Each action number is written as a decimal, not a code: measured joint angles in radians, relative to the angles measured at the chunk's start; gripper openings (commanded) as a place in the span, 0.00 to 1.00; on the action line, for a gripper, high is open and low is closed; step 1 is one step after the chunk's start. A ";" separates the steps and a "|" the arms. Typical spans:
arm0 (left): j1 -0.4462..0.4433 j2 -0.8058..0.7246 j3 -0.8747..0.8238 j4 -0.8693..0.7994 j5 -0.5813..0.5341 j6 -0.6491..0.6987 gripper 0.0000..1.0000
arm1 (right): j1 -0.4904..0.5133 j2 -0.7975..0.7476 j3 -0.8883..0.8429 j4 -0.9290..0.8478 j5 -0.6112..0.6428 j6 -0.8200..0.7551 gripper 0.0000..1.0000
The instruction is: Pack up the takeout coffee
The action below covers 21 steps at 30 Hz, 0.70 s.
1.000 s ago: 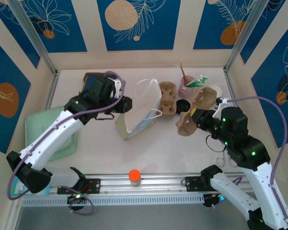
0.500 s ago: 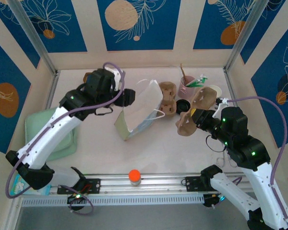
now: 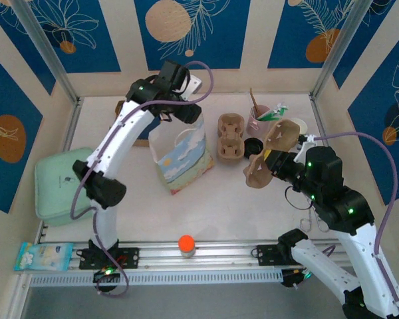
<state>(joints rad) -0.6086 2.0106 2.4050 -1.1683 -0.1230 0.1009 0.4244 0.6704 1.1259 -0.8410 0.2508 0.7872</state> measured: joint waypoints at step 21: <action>0.048 -0.029 0.115 0.005 0.071 0.014 0.76 | 0.000 0.027 0.000 0.003 0.003 -0.003 0.18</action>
<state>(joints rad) -0.5602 1.9812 2.5202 -1.1633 -0.0521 0.1150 0.4244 0.6975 1.1259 -0.8379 0.2543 0.7837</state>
